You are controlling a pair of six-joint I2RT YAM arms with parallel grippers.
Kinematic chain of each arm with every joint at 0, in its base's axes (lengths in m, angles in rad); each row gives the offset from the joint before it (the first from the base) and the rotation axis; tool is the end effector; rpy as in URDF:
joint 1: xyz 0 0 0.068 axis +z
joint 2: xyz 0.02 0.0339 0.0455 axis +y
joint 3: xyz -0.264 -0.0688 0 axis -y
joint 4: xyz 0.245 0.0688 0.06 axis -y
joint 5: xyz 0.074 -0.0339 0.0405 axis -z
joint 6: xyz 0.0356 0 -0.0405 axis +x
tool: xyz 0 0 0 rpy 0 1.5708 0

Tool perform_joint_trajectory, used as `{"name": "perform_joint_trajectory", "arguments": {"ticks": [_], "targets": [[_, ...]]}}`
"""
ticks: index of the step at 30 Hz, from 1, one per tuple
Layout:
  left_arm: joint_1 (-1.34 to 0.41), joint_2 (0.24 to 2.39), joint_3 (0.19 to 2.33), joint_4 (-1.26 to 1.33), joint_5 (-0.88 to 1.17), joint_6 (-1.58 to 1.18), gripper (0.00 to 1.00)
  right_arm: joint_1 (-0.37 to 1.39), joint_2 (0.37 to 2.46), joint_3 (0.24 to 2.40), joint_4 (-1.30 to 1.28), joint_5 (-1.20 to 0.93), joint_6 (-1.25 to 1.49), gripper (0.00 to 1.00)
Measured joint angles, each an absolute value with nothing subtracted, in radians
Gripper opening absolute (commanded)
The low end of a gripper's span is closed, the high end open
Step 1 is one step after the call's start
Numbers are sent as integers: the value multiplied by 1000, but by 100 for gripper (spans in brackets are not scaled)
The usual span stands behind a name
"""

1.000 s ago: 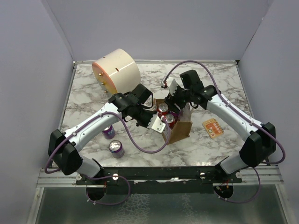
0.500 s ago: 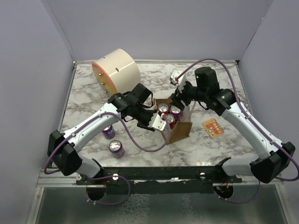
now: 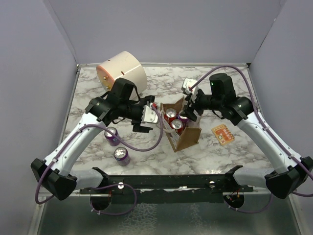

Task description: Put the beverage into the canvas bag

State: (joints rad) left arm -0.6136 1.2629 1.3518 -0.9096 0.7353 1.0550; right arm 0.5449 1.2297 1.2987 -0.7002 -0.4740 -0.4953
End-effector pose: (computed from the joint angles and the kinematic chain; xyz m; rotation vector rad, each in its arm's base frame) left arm 0.1883 -0.1618 0.3731 1.8452 1.2249 -0.6342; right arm 0.2116 0.1473 0.3767 -1.3020 1.7411 0.5482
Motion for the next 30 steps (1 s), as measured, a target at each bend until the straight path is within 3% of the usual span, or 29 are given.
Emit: {"name": "perform_joint_trajectory", "arguments": {"ticks": [17, 30], "targets": [[-166, 1011, 1179, -900, 418, 682, 96, 334, 1024, 1256, -700, -580, -480, 100], [-93, 1150, 1045, -1005, 301, 613, 99, 312, 1039, 1221, -696, -631, -468, 100]]}}
